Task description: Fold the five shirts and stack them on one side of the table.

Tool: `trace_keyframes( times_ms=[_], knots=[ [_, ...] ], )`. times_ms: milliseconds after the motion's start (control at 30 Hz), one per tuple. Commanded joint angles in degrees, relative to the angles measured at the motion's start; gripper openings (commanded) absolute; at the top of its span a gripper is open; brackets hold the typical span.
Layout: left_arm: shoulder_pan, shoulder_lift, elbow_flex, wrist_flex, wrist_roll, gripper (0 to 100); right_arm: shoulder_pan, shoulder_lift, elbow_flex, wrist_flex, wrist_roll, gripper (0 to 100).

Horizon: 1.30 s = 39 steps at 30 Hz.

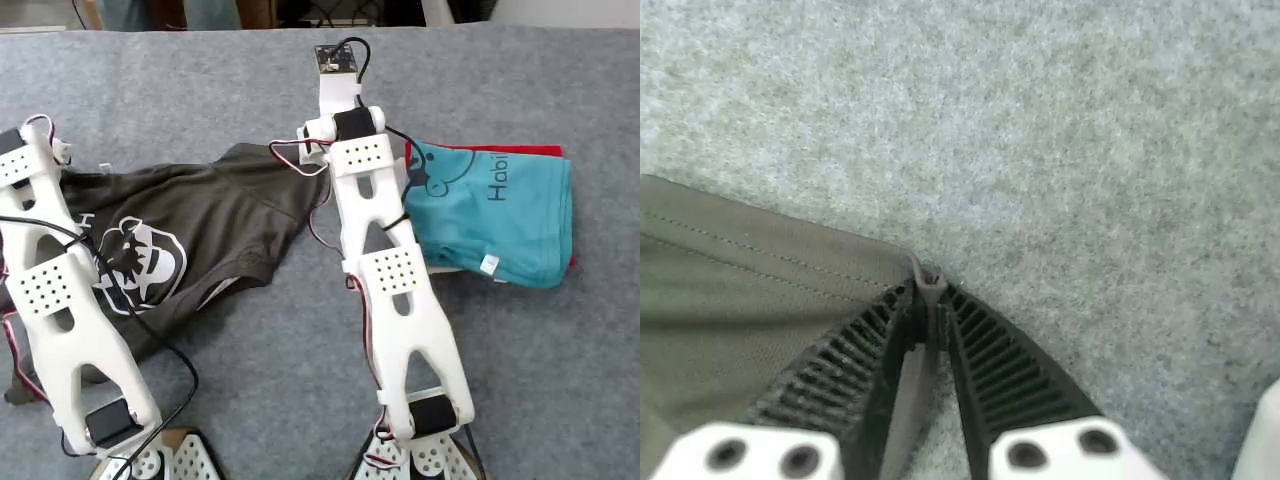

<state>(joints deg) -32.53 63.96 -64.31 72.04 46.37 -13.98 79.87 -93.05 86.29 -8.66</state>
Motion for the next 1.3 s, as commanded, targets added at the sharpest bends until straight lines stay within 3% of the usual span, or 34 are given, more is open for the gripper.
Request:
trace_keyframes(
  times_ms=[0, 267, 500, 800, 1033, 1267],
  knots=[
    [-1.3, -0.4, -2.9, -1.5, -0.4, 17, -0.6, -0.7, -2.7, -0.8, 0.4, 1.8],
    [-1.4, -0.4, -1.8, -0.4, -0.4, 16, -0.6, -0.7, -2.7, -0.7, 0.4, 1.8],
    [-1.4, -0.4, -1.9, -0.7, -0.6, 8, -0.6, -0.7, -2.7, -0.7, 0.4, 1.8],
    [-1.1, -0.4, -1.6, -1.9, -0.6, 6, -0.6, -0.7, -2.7, -0.7, 0.4, 1.8],
    [1.7, -1.1, -2.9, -1.6, -6.4, 3, -0.3, -0.7, -2.7, -0.9, 0.4, 1.8],
    [2.7, -1.9, -16.7, 9.3, -11.4, 3, -0.3, -0.7, -2.8, -1.0, 0.4, 1.8]
  ],
)
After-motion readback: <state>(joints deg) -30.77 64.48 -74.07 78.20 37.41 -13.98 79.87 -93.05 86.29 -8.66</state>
